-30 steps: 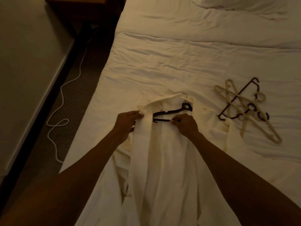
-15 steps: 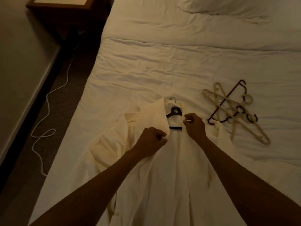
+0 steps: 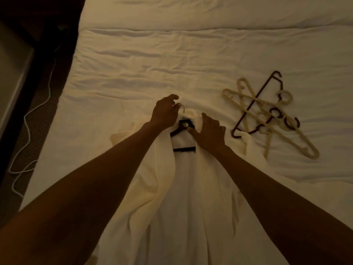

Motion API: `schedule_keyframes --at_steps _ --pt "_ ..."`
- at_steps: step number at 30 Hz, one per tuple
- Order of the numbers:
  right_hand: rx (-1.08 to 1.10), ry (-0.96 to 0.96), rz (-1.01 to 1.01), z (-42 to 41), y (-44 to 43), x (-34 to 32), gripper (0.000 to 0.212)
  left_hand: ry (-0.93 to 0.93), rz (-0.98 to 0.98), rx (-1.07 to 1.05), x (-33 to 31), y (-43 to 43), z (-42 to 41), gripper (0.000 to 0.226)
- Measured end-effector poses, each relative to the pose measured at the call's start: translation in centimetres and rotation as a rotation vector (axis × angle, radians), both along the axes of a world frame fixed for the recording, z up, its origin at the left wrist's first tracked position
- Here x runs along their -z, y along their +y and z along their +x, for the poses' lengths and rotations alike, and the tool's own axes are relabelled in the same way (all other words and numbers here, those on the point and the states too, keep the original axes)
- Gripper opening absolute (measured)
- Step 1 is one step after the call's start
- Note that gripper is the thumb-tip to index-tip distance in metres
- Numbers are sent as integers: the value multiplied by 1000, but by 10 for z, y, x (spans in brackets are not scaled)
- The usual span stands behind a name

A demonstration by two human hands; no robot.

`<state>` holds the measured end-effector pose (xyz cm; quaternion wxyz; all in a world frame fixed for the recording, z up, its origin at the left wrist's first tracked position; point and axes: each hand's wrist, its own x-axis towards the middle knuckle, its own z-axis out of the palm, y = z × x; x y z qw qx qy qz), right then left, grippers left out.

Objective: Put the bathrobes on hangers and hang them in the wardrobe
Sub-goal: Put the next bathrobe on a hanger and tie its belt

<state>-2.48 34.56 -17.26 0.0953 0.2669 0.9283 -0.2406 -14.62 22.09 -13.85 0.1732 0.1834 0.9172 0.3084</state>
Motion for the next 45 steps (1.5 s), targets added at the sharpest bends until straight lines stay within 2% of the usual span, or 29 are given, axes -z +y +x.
schedule_keyframes --at_steps 3,5,8,10,12,18,22,26,31,34,36,39,41,43,45 --pt "0 -14 -21 0 6 13 84 -43 -118 137 25 19 -13 44" --pt "20 54 -57 2 11 14 77 -66 -159 158 38 28 -16 41" --pt "59 209 -124 6 11 10 57 -70 -96 85 41 32 -21 22" --pt "89 322 -134 9 10 5 39 -79 -45 91 34 30 -27 21" --pt "136 399 -125 11 8 -2 30 -69 11 100 19 29 -34 24" --pt "208 469 21 4 11 -28 22 41 53 201 -29 51 -56 26" --pt "211 464 -46 -5 19 -36 23 149 59 248 -47 67 -68 24" --pt "153 457 -86 -9 24 -33 30 196 57 263 -38 76 -73 22" --pt "117 514 -395 10 28 -15 23 107 -67 239 -5 62 -60 28" --pt "145 548 -238 33 43 -2 19 209 -125 202 4 54 -30 33" --pt "246 513 -62 49 61 4 20 286 -62 190 3 55 -2 28" --pt "417 308 152 69 94 7 26 207 -5 300 13 64 33 26" --pt "412 145 159 81 113 7 33 128 -71 435 26 71 50 34" --pt "358 38 84 87 128 9 40 131 -214 553 34 77 59 48" --pt "299 -25 10 89 138 9 46 118 -315 555 35 81 61 47"
